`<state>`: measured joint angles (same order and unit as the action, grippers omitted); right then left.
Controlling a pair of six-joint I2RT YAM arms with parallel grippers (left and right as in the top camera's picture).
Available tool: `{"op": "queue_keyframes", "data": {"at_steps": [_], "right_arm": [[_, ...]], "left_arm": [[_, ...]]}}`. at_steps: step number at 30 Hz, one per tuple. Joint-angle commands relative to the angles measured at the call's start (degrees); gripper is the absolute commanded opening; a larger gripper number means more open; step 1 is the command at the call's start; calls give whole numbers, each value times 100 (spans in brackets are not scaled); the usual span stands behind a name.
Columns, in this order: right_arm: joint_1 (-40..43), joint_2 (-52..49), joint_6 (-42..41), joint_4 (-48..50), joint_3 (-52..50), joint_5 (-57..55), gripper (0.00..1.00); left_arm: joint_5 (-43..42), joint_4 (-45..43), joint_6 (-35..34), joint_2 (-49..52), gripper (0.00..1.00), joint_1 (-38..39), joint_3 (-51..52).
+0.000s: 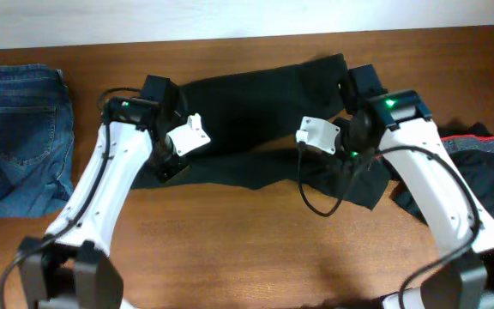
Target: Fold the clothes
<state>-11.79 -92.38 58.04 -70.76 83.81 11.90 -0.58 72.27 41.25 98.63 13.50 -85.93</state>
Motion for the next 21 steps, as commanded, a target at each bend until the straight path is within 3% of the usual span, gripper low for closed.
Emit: {"op": "queue_keyframes", "data": {"at_steps": [1,14,18,21], "right_arm": [[-33,468,-179,-153,140,-57,4],[-428,839,-459,-815,136,-61,4],[-431,839,-413,-577,136,-83,4],[-431,833,22,118,125,-221,4]], "left_arm": [[188,48,-308,-737,1,-9,-146],[57,732,-518,-1346,0,245,-144],[57,476,-531,-1344,0,286,-138],[63,-227,-527,-1252,0,284,-127]]}}
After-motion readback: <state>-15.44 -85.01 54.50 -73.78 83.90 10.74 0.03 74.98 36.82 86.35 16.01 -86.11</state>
